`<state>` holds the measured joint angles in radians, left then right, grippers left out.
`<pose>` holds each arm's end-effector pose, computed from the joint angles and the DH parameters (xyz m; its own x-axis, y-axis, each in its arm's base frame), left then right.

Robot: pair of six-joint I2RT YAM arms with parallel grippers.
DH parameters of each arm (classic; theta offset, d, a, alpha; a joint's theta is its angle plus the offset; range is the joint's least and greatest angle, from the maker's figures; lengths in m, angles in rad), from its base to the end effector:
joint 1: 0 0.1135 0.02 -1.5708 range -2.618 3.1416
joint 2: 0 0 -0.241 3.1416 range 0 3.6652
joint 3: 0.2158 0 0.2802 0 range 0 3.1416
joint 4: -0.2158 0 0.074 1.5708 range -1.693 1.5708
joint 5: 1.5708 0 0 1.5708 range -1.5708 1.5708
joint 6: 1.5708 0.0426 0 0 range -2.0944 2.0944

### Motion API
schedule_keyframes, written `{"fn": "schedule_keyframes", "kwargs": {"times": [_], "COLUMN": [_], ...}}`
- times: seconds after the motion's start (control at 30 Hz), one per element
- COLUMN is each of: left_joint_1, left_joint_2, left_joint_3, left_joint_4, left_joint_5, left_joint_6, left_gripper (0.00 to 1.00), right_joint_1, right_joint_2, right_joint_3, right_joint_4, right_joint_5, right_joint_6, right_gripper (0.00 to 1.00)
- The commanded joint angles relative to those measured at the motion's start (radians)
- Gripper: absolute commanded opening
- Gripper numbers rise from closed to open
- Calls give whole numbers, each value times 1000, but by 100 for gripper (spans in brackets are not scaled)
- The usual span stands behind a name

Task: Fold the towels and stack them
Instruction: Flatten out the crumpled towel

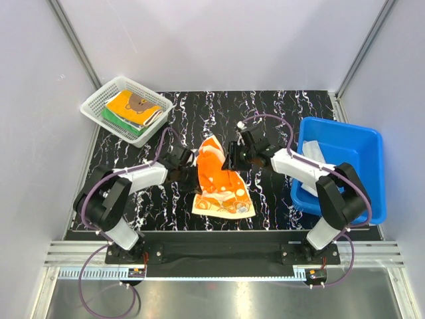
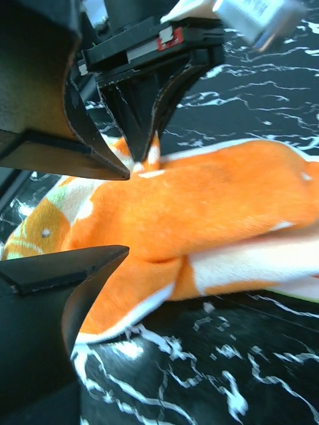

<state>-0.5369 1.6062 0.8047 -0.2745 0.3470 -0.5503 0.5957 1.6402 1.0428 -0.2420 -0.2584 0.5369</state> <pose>0.2643 -0.1742 0.0991 -0.9687 0.0043 -0.2482 0.1328 0.8538 -0.5034 0.3032 0.2187 0.1638 -0.8791 0.0015 -0.4767 -0.2724 0.8190 0.5050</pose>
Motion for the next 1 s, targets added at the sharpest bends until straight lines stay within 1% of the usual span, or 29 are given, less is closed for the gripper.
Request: {"fn": "schedule_keyframes", "kwargs": {"times": [0.0, 0.03, 0.07, 0.1, 0.13, 0.17, 0.2, 0.33, 0.43, 0.5, 0.6, 0.63, 0.67, 0.87, 0.93, 0.97], "left_joint_1": [-3, -3, -3, -3, -3, -3, -3, -3, -3, -3, -3, -3, -2, -3, -3, -3], "left_joint_2": [-43, -64, -110, -141, -169, -195, -244, -321, -383, -394, -374, -370, -353, -331, -331, -330], "left_joint_3": [-1, 1, -2, -7, -21, -28, -39, -70, -67, -38, -15, -15, -16, -50, -53, -52], "left_joint_4": [-122, -153, -181, -234, -259, -282, -314, -377, -419, -439, -443, -439, -431, -356, -341, -339], "left_joint_5": [-132, -191, -221, -248, -306, -324, -335, -319, -344, -374, -379, -375, -368, -306, -302, -304], "left_joint_6": [24, 27, 33, 32, 30, 27, 21, -3, -26, -36, -26, -26, -26, -30, -27, -23], "left_gripper": [0, 0, 0, 0, 0, 0, 0, 0, 0, 0, 0, 0, 0, 0, 0, 0], "right_joint_1": [-5, -7, -7, -8, -10, -10, -10, -10, -8, -8, -5, -5, -5, 9, 12, 10], "right_joint_2": [27, 47, 87, 104, 119, 131, 148, 191, 216, 222, 233, 240, 247, 357, 383, 403], "right_joint_3": [78, 94, 123, 137, 149, 166, 169, 184, 183, 162, 134, 128, 128, 177, 207, 220], "right_joint_4": [-31, -37, -48, -57, -63, -65, -62, -56, -54, -19, 68, 91, 134, 233, 233, 231], "right_joint_5": [100, 123, 137, 148, 157, 160, 160, 151, 145, 116, 10, -51, -74, -177, -214, -220], "right_joint_6": [-75, -86, -94, -103, -109, -114, -115, -110, -92, -78, -54, -48, -43, -20, -15, -17], "right_gripper": [51, 51, 50, 49, 48, 48, 48, 47, 46, 45, 45, 45, 46, 50, 50, 45]}}
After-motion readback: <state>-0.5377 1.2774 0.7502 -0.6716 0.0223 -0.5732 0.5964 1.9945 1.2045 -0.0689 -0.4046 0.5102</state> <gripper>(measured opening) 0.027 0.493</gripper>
